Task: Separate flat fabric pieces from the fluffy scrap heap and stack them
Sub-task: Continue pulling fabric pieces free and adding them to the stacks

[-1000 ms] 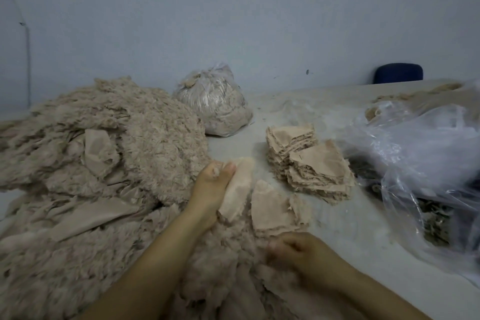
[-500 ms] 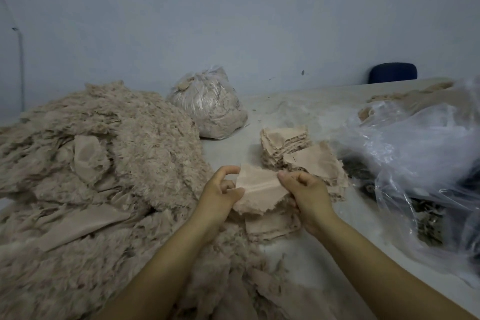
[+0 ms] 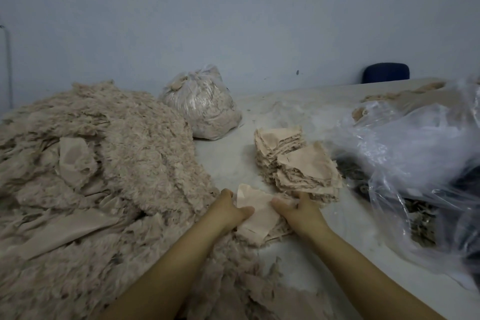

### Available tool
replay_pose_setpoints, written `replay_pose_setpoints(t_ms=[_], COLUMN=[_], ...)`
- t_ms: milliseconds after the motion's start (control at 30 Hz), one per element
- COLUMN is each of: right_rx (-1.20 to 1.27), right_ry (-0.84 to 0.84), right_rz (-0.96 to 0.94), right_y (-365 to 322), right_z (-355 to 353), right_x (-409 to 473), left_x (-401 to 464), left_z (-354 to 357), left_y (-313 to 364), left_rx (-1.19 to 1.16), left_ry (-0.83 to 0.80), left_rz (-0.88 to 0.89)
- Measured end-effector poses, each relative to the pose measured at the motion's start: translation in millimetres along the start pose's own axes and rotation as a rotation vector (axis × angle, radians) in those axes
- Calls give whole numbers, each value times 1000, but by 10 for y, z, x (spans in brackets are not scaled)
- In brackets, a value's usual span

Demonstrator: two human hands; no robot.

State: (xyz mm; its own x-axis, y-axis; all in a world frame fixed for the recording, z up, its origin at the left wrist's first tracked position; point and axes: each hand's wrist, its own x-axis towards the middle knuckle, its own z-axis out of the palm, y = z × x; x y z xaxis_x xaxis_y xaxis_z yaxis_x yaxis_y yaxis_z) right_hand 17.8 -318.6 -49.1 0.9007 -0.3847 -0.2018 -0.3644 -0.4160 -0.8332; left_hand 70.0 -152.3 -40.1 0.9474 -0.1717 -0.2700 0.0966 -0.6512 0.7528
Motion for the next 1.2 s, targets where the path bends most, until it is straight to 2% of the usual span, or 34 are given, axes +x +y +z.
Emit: replay_pose_setpoints(t_ms=[200, 367, 533, 633, 767, 967, 1200], right_rx=[448, 724, 863, 910, 798, 665, 383], right_ry=[-105, -168, -48, 36, 155, 177, 321], right_rz=[191, 163, 73, -17, -152, -233, -350], right_y=[-22, 11, -81, -208, -397, -815, -1287], right_z=[46, 54, -28, -155, -367, -635, -738], right_x=[-25, -52, -112, -75, 77, 589, 1524], left_x=[41, 0, -32, -81, -34, 286, 1010], left_z=[-6, 2, -69, -124, -119, -242, -307], left_y=[105, 150, 358, 469, 618, 1035, 1398], left_rx=[-447, -605, -633, -650, -799, -825, -791], left_ry=[-119, -102, -106, -201, -170, 3, 125], left_rz=[-179, -132, -41, 21, 100, 179, 181])
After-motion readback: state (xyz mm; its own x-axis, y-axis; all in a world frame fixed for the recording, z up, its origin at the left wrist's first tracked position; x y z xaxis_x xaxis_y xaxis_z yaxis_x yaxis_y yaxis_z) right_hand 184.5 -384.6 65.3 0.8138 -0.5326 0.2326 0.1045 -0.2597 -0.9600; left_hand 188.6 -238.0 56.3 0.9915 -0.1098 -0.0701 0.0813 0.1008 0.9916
